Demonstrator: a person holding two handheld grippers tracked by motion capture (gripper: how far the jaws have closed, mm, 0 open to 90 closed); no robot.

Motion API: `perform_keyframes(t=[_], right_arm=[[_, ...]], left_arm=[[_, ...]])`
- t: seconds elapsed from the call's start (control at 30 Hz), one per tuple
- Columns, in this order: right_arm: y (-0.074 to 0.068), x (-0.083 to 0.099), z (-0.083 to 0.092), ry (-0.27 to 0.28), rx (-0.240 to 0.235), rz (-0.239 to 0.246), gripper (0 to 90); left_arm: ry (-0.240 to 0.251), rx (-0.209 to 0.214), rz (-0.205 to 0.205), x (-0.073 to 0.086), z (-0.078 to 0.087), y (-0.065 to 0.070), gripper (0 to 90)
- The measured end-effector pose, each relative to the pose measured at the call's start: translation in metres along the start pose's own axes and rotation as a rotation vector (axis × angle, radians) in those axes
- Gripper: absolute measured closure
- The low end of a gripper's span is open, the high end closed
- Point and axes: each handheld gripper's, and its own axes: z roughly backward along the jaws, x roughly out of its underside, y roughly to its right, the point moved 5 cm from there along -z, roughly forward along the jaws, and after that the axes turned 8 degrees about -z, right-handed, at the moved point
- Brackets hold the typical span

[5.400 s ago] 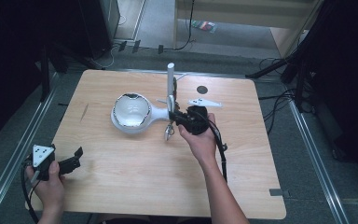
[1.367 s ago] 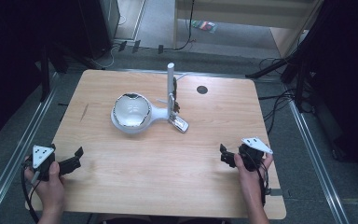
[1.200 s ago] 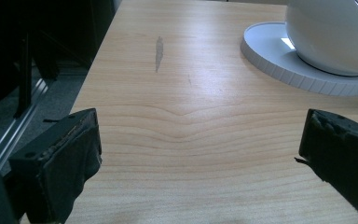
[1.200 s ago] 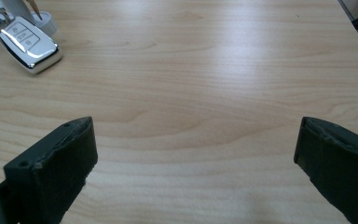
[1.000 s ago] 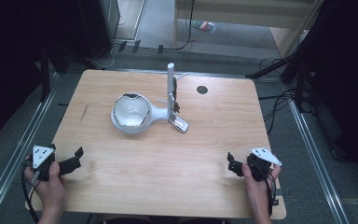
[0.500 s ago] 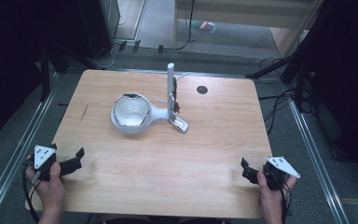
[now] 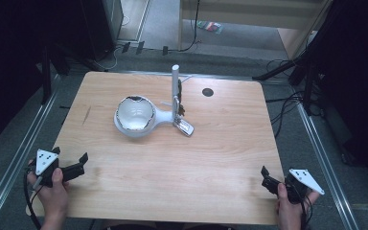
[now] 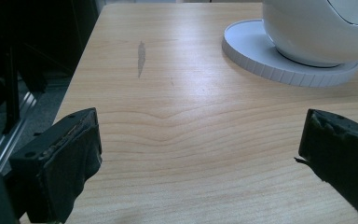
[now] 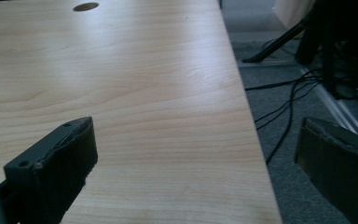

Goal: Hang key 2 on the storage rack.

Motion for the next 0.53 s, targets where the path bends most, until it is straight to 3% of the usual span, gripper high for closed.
perform_keyframes(t=[0.13, 0.23, 0.4, 0.53], right_arm=[[-0.0029, 0.0007, 0.0026, 0.031, 0.018, 0.034, 0.0], [-0.0036, 0.0009, 0.0014, 0.026, 0.004, 0.045, 0.0], [0.0001, 0.0, 0.0003, 0.007, -0.025, -0.004, 0.0], [0.001, -0.0006, -0.0013, 0.002, -0.009, -0.014, 0.0]], left_arm=[[-0.003, -0.007, -0.023, -0.0001, 0.0, 0.0018, 0.0], [-0.001, -0.006, -0.008, 0.0, 0.0003, 0.0012, 0.0], [0.028, 0.002, 0.048, 0.0005, 0.0034, -0.0029, 0.0], [0.022, 0.016, 0.062, 0.0004, 0.0024, -0.0042, 0.0]])
